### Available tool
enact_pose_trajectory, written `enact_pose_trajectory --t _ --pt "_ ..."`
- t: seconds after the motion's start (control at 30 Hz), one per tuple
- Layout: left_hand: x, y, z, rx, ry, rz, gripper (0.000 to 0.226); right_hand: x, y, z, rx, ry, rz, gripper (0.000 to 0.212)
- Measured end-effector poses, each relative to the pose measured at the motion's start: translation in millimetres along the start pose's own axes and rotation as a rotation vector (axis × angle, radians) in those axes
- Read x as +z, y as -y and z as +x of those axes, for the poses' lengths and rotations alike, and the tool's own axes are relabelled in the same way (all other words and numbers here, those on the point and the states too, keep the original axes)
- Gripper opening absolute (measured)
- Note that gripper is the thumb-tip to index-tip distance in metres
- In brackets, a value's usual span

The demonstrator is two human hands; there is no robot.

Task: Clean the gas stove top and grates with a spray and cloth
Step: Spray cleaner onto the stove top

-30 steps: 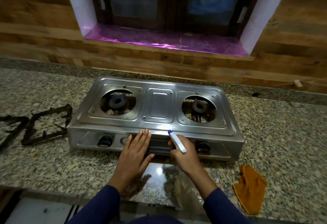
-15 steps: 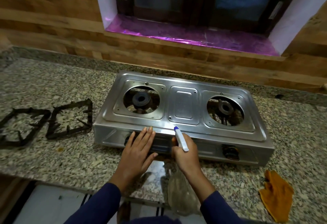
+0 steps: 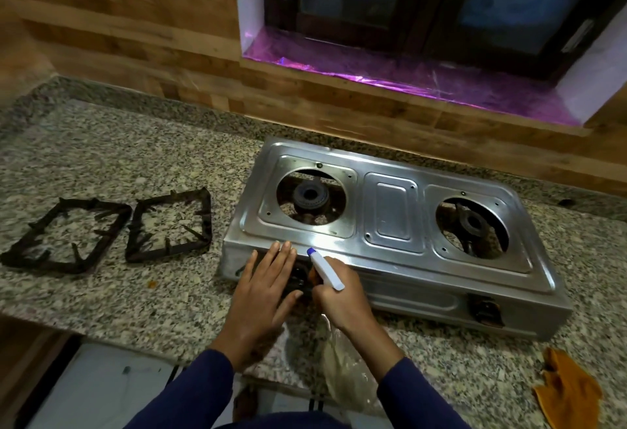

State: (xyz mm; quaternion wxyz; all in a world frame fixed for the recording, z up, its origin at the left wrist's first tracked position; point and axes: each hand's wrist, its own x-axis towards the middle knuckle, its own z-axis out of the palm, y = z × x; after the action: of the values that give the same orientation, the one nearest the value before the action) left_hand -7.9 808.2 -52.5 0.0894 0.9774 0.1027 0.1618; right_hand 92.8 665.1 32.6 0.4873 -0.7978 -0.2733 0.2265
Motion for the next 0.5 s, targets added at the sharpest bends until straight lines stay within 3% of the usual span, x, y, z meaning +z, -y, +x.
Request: enact_pose_trajectory --t 0.13,0.5 --pt "-6.4 20.4 -6.1 -0.027 0.002 0.009 0.067 16.4 10.4 8.0 -0.006 0.073 -0.007 0.030" --pt "-9.4 52.6 -12.1 -0.001 -0.037 0.093 0.069 32.4 19.3 21.8 -0.054 0.118 0.010 0.026"
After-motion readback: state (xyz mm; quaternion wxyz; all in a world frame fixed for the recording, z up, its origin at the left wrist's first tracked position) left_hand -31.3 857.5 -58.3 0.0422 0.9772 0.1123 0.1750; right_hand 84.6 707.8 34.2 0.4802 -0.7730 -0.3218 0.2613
